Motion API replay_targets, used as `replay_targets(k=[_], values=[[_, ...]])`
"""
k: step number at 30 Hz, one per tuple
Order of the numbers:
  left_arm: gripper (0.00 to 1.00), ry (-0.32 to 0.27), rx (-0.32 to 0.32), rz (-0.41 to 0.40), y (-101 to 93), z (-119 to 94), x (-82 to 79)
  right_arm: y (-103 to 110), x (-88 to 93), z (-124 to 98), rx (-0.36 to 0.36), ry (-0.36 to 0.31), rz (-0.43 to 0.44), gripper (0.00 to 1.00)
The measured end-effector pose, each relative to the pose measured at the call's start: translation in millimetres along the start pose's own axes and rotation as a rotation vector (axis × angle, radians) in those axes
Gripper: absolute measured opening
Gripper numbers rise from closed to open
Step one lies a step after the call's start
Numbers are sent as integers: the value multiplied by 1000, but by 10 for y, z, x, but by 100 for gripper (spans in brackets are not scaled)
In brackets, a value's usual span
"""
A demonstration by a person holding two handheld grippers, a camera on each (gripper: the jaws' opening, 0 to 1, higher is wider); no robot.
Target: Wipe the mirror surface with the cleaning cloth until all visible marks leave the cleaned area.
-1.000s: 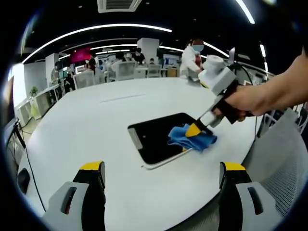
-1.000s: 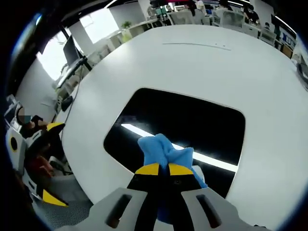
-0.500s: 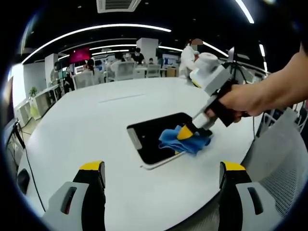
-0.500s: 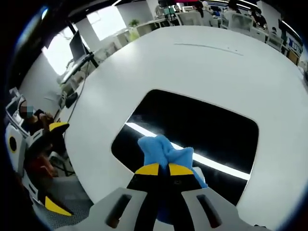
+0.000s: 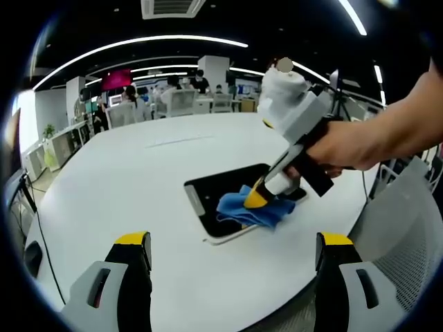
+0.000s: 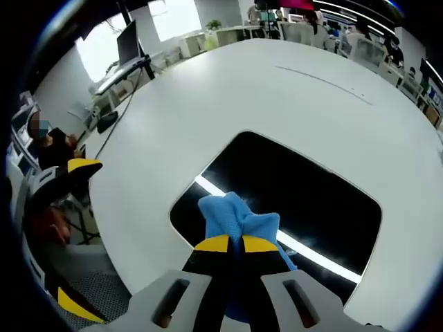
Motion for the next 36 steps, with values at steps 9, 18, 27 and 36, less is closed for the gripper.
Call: replay_targets(k=[9, 18, 27, 36], values=[[99, -3, -2, -3, -5, -10, -9, 113, -78, 80, -11, 16, -33, 0], [100, 103, -14, 44, 6, -9, 104, 252, -182, 186, -25, 20, -35, 0], [100, 126, 1, 69, -2, -16, 130, 327, -235, 231, 1, 42, -22, 0], [100, 97, -20, 49, 34, 7, 89, 322, -252, 249, -1, 56, -49, 0]])
Point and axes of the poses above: the point that each gripper's makers call its tool centre point, and the gripper's own axes: z roughly forward along the fingers, y roughly to its left, x roughly out of its underside, the point moved 8 cm from there along -z, roughly backward along the fingers, and after that the axes turned 9 degrees about -x, right-handed, at the moved point
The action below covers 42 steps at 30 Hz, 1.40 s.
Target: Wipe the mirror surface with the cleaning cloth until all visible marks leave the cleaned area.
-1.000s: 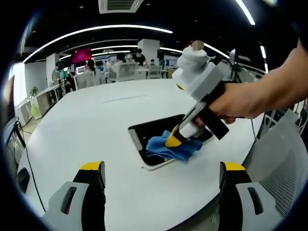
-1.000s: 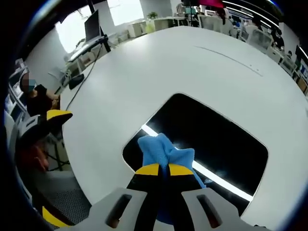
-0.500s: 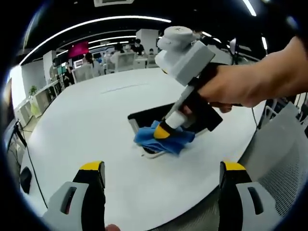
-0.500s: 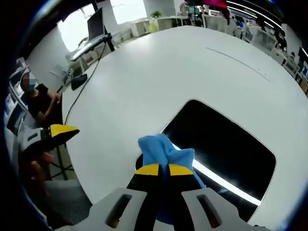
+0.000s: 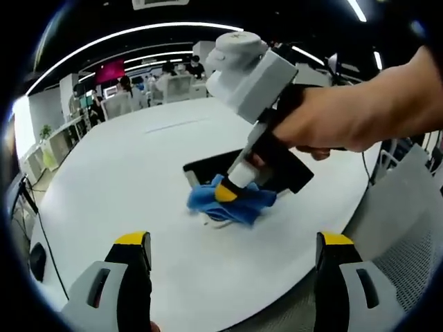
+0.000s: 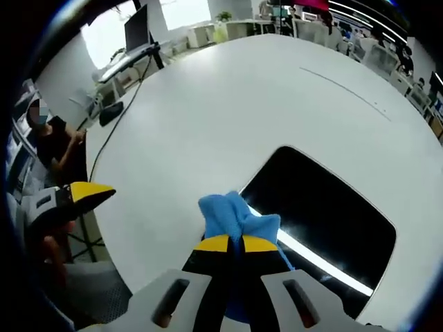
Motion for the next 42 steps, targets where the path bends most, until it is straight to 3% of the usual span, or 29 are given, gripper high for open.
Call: replay_targets(k=[2, 7, 24, 42], values=[[99, 29, -6, -7, 7, 7, 28, -1, -2, 2, -2, 4, -11, 0], [99, 13, -3, -28, 11, 1, 14, -6, -9, 3, -14, 14, -46, 0], [99, 26, -7, -42, 6, -10, 25, -28, -22, 8, -28, 13, -41, 0], [99, 17, -11, -46, 21, -2, 5, -166, -151, 41, -38, 3, -30, 0]])
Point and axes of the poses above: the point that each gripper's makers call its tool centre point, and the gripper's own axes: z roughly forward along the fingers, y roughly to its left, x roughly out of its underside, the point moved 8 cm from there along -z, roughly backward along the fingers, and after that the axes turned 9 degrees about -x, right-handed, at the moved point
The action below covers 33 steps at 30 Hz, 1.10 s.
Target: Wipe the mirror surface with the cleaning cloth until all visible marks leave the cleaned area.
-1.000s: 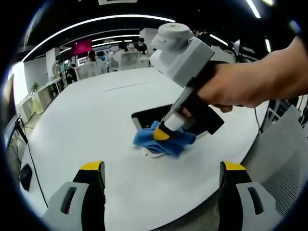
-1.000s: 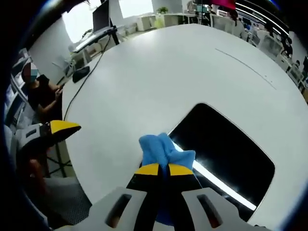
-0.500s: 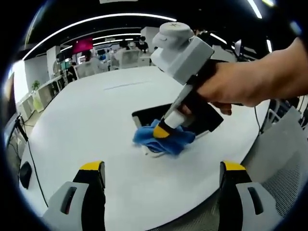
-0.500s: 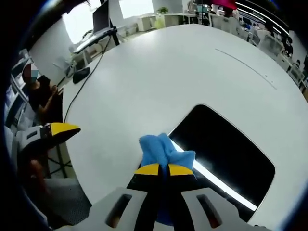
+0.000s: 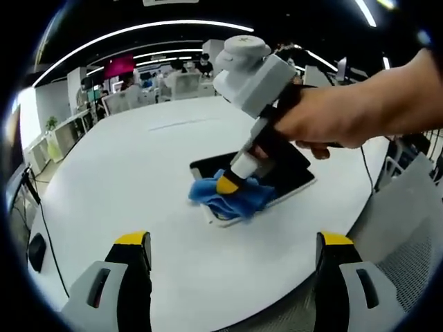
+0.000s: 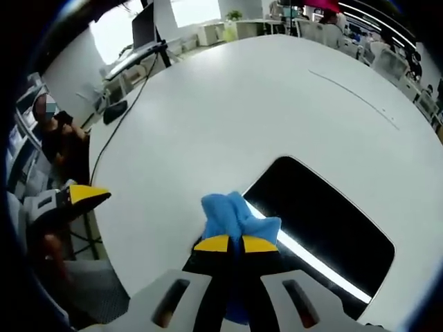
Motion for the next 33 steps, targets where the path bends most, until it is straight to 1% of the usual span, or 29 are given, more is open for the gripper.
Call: replay_targets(k=[3, 17, 21, 24, 27, 29, 33], values=[[99, 2, 0, 3, -1, 1, 2, -48, -43, 10, -1, -1, 6, 0], [99, 3, -4, 3, -1, 5, 8, -233, -243, 82, 12, 20, -28, 0], [99, 2, -3, 3, 1, 9, 11, -327, -336, 103, 33, 42, -42, 0], [99, 3, -1, 7, 0, 12, 14, -396, -398, 123, 34, 49, -53, 0], [99, 3, 1, 7, -1, 15, 16, -416, -414, 123, 28, 54, -51, 0], [99, -2, 1, 8, -2, 14, 13, -476, -469, 146, 35, 55, -65, 0], [99, -1, 0, 6, 3, 22, 21, -535, -504, 151, 45, 57, -78, 0]])
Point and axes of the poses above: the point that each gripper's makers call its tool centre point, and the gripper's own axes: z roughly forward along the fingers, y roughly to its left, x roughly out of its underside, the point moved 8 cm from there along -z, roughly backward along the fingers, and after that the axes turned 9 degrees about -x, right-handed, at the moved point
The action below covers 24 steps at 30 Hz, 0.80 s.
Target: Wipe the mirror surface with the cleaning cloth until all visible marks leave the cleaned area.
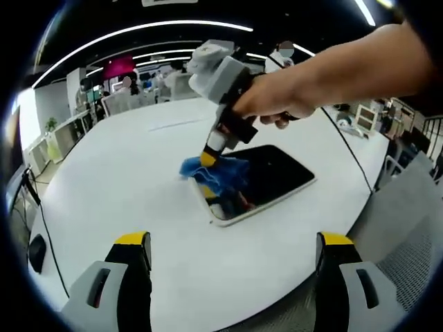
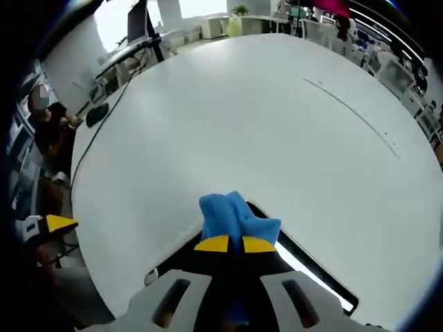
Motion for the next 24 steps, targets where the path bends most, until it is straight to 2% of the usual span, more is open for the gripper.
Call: replay_targets(k=[2, 6, 11, 24], values=[[99, 0, 0, 0, 3, 5, 4, -66, -49, 25, 0, 4, -8, 0], [99, 0, -1, 0, 7, 10, 9, -68, -59, 31, -9, 21, -38, 0], [99, 1, -3, 1, 8, 12, 13, -113, -98, 66, -4, 8, -32, 0], [99, 5, 7, -7, 3, 9, 31, -47, -14, -4, -24, -12, -38, 0]])
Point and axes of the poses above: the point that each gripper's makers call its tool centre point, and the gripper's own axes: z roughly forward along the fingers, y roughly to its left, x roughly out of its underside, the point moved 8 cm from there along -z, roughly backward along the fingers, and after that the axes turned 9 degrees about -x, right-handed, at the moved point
